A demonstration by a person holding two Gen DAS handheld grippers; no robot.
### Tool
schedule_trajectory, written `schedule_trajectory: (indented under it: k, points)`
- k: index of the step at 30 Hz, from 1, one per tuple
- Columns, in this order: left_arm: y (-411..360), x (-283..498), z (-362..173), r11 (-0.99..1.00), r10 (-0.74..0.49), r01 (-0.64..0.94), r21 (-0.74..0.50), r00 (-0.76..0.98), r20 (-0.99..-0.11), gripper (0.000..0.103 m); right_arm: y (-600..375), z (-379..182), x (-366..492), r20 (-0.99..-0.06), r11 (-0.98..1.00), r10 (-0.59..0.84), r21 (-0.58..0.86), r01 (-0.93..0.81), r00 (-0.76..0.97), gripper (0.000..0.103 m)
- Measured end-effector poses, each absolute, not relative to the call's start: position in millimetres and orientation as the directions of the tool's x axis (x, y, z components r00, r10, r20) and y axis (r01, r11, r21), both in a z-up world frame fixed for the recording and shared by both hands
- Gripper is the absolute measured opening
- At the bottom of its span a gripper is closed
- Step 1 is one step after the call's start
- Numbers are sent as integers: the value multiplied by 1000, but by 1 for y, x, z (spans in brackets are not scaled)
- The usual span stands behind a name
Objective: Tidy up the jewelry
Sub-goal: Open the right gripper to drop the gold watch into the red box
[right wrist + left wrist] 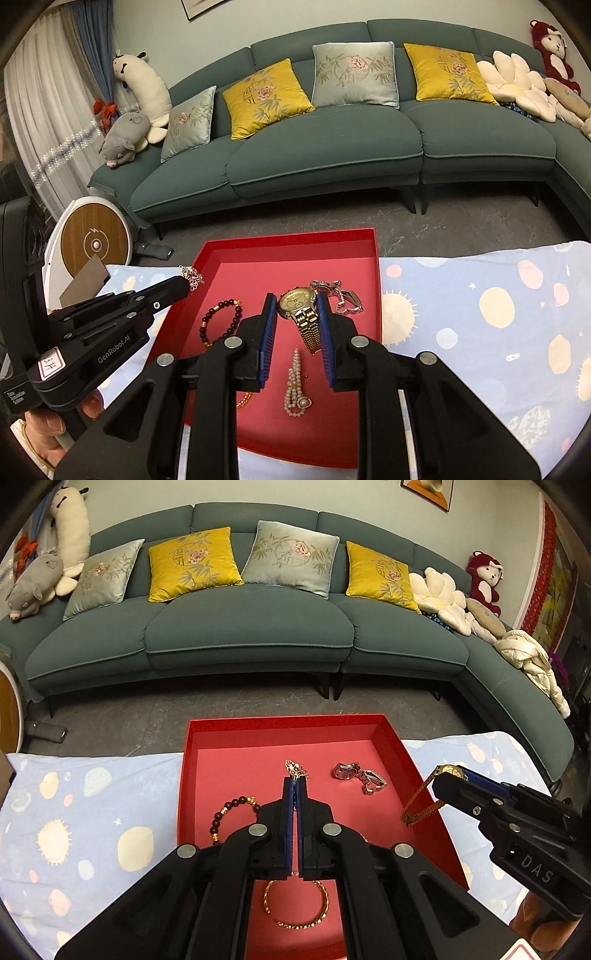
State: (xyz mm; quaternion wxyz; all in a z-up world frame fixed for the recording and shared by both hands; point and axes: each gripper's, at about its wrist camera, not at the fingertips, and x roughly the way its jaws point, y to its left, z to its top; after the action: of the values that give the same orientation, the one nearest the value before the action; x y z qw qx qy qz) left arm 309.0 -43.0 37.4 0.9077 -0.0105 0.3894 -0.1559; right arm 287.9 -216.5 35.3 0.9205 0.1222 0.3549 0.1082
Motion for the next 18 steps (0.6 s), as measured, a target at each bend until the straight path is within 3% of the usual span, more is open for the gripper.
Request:
schedule_trajectory:
  k: [3, 5, 6, 7, 9, 14, 18]
  points:
    - [-47, 314, 27, 953, -286, 263, -147, 638, -715, 0, -219, 26, 292, -637, 948, 280, 302, -102, 719, 22]
    - [-47, 314, 22, 958, -274, 247, -146, 637, -721, 5, -221, 26, 291, -629, 948, 278, 302, -102, 726, 24]
    - [-46, 314, 21, 959, -274, 240, -154, 631, -726, 9, -222, 27, 289, -626, 949, 274, 301, -98, 730, 28]
    - [-44, 313, 21, 960, -271, 229, -159, 627, -730, 20, -223, 30, 286, -619, 947, 275, 306, -96, 736, 33]
    - [-38, 306, 26, 961, -272, 214, -174, 638, -721, 28, -226, 39, 276, -596, 942, 284, 320, -102, 751, 33]
    - [-17, 259, 57, 965, -257, 223, -140, 687, -680, 28, -225, 79, 229, -556, 954, 269, 265, -139, 786, 33]
    - [6, 202, 75, 978, -194, 197, -75, 703, -684, 30, -227, 106, 177, -531, 954, 278, 251, -164, 800, 45]
